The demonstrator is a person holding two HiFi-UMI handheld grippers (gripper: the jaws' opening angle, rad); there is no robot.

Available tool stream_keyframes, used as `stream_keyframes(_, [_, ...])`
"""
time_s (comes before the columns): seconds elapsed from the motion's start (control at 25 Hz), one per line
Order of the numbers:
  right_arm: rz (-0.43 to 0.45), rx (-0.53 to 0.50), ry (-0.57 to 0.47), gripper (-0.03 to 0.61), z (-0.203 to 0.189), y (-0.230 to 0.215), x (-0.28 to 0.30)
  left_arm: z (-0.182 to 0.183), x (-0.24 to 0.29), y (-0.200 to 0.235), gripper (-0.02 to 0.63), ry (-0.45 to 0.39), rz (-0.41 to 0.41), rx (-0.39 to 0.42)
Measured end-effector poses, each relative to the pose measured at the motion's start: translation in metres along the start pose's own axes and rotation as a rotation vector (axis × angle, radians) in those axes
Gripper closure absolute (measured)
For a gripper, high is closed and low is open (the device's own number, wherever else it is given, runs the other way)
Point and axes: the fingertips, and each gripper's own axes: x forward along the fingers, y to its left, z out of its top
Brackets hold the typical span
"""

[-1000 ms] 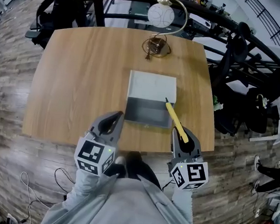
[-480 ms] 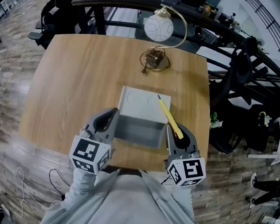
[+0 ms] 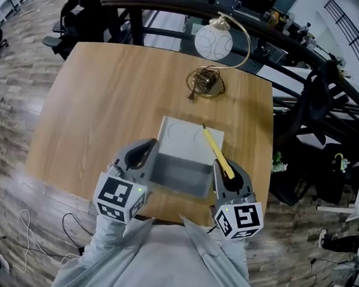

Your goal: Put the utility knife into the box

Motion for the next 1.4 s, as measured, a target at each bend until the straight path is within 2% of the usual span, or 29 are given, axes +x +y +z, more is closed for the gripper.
stream_keyframes(0.4, [0.002,0.034,0.035,0.509,-0.013,0.012,0.006,-0.005,0.006,0.004,0.595,0.008,-0.038,-0.01])
stream_keyframes(0.68, [0.04,0.049,0.079,0.509,-0.029,0.02,0.007,-0.016,0.007,0.002,0.595,0.033,-0.062,-0.019])
stream_keyframes(1.16, [0.254,-0.027,0.204,0.509,-0.091,0.063,0.017,-0.051,0.004,0.013,0.595,0.094,-0.054,-0.047])
stream_keyframes(1.4, [0.323,-0.108,0.261,0.509,-0.123,0.069,0.025,-0.066,0.003,0.017,0.595,0.113,-0.046,-0.063])
